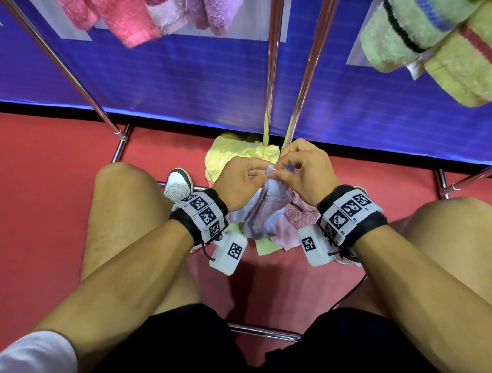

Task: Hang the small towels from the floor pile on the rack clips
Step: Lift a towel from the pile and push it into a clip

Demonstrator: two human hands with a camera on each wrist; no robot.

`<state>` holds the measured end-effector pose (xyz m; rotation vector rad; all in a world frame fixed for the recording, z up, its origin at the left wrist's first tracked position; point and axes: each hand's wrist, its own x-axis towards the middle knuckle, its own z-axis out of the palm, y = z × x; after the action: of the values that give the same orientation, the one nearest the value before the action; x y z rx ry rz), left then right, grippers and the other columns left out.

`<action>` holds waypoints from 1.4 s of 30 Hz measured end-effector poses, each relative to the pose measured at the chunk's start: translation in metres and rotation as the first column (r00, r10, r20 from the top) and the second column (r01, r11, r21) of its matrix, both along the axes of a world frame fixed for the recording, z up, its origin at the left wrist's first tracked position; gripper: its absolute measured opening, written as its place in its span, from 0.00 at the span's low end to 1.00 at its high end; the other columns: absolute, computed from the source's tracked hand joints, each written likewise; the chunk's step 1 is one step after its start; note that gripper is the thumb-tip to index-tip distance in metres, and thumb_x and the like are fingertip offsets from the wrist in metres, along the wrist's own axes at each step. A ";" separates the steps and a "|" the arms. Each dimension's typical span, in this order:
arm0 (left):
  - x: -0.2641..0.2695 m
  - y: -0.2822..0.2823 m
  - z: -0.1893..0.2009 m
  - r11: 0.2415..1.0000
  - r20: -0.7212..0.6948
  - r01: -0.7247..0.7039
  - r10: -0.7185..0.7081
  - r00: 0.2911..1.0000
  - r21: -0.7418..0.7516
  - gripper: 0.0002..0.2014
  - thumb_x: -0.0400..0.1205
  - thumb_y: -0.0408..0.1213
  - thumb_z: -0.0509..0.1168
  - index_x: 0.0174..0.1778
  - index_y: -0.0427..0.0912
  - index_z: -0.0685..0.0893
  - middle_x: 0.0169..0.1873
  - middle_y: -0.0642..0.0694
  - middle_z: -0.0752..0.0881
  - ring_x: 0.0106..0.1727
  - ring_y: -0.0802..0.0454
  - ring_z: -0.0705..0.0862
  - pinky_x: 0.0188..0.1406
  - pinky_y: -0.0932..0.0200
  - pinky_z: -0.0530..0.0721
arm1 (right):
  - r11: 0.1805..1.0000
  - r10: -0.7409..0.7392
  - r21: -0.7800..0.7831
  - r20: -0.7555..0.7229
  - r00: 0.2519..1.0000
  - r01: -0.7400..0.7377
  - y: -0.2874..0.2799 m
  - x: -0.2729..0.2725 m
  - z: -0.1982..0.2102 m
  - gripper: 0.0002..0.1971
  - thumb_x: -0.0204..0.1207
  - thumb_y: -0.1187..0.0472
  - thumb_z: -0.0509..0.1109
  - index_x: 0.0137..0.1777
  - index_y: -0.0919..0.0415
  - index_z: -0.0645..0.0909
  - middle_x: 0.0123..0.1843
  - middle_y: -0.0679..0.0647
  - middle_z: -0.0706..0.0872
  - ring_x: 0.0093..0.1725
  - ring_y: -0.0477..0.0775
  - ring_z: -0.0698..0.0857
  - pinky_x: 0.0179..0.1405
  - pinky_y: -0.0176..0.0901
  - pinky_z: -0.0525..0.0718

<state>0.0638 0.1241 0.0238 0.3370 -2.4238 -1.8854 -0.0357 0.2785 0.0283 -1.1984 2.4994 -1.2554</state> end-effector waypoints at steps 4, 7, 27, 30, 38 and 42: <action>-0.001 0.002 0.001 0.998 0.001 -0.058 0.058 0.998 0.019 0.10 0.79 0.27 0.67 0.50 0.43 0.91 0.45 0.38 0.92 0.50 0.34 0.90 0.54 0.33 0.86 | 1.000 0.020 0.013 -0.018 1.000 -0.020 0.000 -0.001 0.001 0.07 0.67 0.59 0.84 0.38 0.62 0.90 0.44 0.52 0.84 0.46 0.51 0.82 0.47 0.25 0.72; -0.001 0.002 0.000 0.999 0.012 -0.049 0.049 0.999 0.001 0.10 0.79 0.29 0.66 0.52 0.38 0.90 0.46 0.41 0.93 0.51 0.39 0.91 0.55 0.35 0.87 | 0.999 0.020 0.028 -0.022 1.000 -0.019 0.000 -0.001 0.002 0.08 0.67 0.59 0.84 0.38 0.61 0.90 0.45 0.53 0.84 0.47 0.52 0.82 0.48 0.28 0.73; -0.005 -0.009 0.010 0.984 -0.046 -0.158 0.162 0.986 0.086 0.13 0.74 0.21 0.75 0.47 0.42 0.88 0.28 0.61 0.86 0.33 0.70 0.82 0.40 0.71 0.81 | 0.995 -0.020 0.097 0.163 0.986 0.004 0.014 -0.007 0.000 0.10 0.64 0.62 0.72 0.46 0.57 0.89 0.63 0.55 0.83 0.60 0.54 0.81 0.63 0.49 0.77; -0.003 -0.013 0.009 0.992 -0.038 -0.092 0.096 0.995 0.086 0.13 0.74 0.21 0.75 0.50 0.40 0.88 0.35 0.56 0.90 0.37 0.65 0.86 0.42 0.68 0.82 | 0.971 0.010 0.236 0.090 0.996 -0.031 0.015 -0.007 -0.006 0.12 0.66 0.57 0.74 0.49 0.57 0.89 0.68 0.55 0.83 0.68 0.58 0.78 0.70 0.48 0.73; -0.004 -0.022 0.006 0.981 -0.100 -0.190 0.193 0.976 0.042 0.16 0.74 0.22 0.75 0.51 0.47 0.88 0.32 0.61 0.88 0.35 0.68 0.84 0.44 0.67 0.81 | 0.985 -0.130 0.116 0.023 0.991 0.127 0.014 -0.007 0.006 0.07 0.68 0.58 0.82 0.36 0.52 0.85 0.33 0.42 0.84 0.30 0.39 0.79 0.38 0.40 0.78; -0.005 -0.022 0.010 0.977 -0.163 -0.213 0.209 0.964 -0.008 0.12 0.77 0.23 0.73 0.52 0.42 0.87 0.26 0.69 0.84 0.33 0.73 0.80 0.41 0.74 0.77 | 0.980 -0.171 -0.064 0.192 0.966 0.186 0.009 -0.004 0.010 0.18 0.63 0.63 0.86 0.38 0.50 0.77 0.30 0.44 0.78 0.27 0.40 0.73 0.32 0.31 0.76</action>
<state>0.0589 0.1022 0.0340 0.4063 -2.2089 -1.7209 -0.0393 0.2874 0.0379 -0.8397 2.4841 -1.4514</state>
